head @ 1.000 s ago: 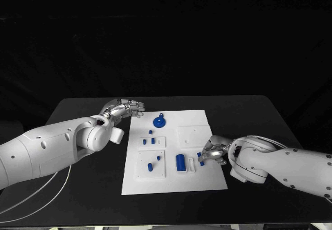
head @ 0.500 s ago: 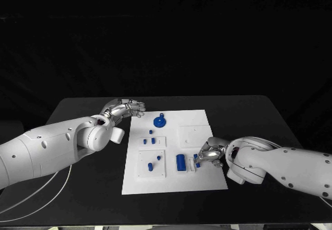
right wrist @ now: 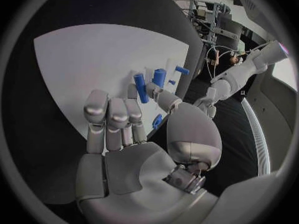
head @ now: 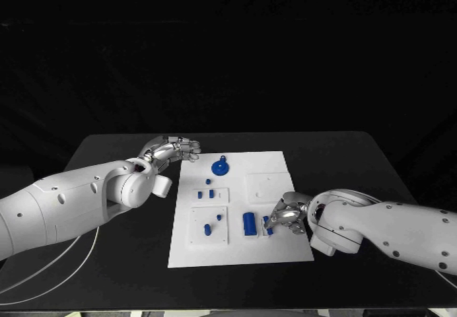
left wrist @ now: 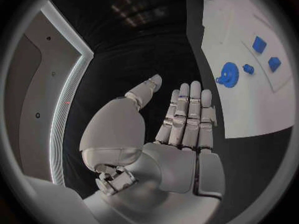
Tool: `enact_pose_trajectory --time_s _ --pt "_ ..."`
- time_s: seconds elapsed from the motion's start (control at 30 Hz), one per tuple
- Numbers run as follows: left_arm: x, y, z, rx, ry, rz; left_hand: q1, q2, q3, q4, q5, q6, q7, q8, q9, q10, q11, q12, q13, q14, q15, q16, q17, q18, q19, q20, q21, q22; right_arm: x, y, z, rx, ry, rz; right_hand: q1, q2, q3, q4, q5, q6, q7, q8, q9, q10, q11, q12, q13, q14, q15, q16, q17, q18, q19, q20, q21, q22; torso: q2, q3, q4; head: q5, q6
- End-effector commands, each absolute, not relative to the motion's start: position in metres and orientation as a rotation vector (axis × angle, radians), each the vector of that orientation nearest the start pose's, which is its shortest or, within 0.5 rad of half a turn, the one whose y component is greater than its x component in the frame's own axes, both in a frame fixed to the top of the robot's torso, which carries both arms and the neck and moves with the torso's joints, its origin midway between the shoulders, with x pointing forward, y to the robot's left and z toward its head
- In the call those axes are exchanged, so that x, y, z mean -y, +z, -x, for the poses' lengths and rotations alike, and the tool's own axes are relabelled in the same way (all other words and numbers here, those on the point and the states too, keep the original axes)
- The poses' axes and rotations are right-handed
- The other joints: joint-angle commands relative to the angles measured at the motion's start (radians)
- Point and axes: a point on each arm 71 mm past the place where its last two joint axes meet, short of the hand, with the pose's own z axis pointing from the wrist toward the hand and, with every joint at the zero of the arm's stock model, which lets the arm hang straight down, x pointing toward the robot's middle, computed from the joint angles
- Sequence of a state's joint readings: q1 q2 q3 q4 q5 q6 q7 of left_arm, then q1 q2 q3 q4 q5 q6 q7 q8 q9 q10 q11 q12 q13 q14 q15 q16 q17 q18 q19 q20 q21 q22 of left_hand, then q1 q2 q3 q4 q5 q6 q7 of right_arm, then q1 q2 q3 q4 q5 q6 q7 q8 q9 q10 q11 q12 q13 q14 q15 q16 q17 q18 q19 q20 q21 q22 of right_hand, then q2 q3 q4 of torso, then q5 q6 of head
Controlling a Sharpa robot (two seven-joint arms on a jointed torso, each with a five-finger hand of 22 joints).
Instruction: Assemble the parts on the task board
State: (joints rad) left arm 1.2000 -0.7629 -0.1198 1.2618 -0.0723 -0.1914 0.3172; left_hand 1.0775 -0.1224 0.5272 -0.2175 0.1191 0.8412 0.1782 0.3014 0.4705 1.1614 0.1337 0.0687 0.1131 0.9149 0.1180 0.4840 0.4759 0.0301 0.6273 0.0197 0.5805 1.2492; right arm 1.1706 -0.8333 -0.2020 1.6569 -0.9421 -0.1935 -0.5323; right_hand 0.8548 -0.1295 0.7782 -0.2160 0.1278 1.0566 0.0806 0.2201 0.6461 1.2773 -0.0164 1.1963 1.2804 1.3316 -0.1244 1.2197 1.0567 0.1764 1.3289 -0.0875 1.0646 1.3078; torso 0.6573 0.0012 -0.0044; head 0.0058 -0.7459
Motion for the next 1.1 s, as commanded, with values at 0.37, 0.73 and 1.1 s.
enact_pose_trajectory --time_s 0.37,0.73,1.1 --pt "-0.2404 -0.2243 -0.5211 -1.573 -1.394 1.083 -0.015 0.001 -0.002 0.010 -0.014 -0.007 -0.001 0.007 -0.002 0.006 0.003 0.004 -0.002 -0.002 0.005 -0.009 0.005 0.011 -0.008 0.002 -0.007 0.004 0.1799 -0.2783 -0.4177 -2.355 0.510 -0.387 -0.028 -0.016 -0.039 0.003 0.000 -0.002 0.009 0.000 -0.006 -0.005 -0.005 -0.006 -0.001 -0.005 -0.002 -0.006 -0.002 0.085 -0.006 -0.002 -0.005 0.003 0.000 0.0010 -0.0002 0.002 0.000" --pt "-0.2403 -0.2244 -0.5213 -1.573 -1.394 1.083 -0.019 -0.001 -0.004 0.016 -0.059 -0.008 -0.002 0.008 -0.003 0.007 0.002 0.004 -0.004 -0.001 0.005 -0.015 0.012 0.013 -0.009 0.003 -0.010 0.008 0.1794 -0.2788 -0.4193 -2.350 0.512 -0.387 -0.037 -0.039 -0.062 0.027 -0.065 -0.003 0.009 -0.001 -0.011 -0.008 -0.005 -0.009 -0.002 -0.005 -0.003 -0.007 -0.003 0.085 -0.007 -0.005 -0.009 0.003 0.000 0.0008 -0.0004 0.006 -0.002" --pt "-0.2410 -0.2244 -0.5211 -1.574 -1.393 1.084 -0.019 -0.002 -0.004 0.017 -0.060 -0.008 -0.002 0.008 -0.003 0.007 0.002 0.004 -0.004 0.000 0.005 -0.016 0.013 0.013 -0.009 0.003 -0.011 0.008 0.1797 -0.2792 -0.4190 -2.358 0.517 -0.380 -0.064 -0.093 -0.104 0.068 -0.078 -0.008 0.009 -0.001 -0.011 -0.014 -0.006 -0.014 -0.004 -0.007 -0.004 -0.007 -0.002 0.085 -0.006 -0.010 -0.011 0.003 0.000 0.0009 -0.0004 0.006 -0.005"
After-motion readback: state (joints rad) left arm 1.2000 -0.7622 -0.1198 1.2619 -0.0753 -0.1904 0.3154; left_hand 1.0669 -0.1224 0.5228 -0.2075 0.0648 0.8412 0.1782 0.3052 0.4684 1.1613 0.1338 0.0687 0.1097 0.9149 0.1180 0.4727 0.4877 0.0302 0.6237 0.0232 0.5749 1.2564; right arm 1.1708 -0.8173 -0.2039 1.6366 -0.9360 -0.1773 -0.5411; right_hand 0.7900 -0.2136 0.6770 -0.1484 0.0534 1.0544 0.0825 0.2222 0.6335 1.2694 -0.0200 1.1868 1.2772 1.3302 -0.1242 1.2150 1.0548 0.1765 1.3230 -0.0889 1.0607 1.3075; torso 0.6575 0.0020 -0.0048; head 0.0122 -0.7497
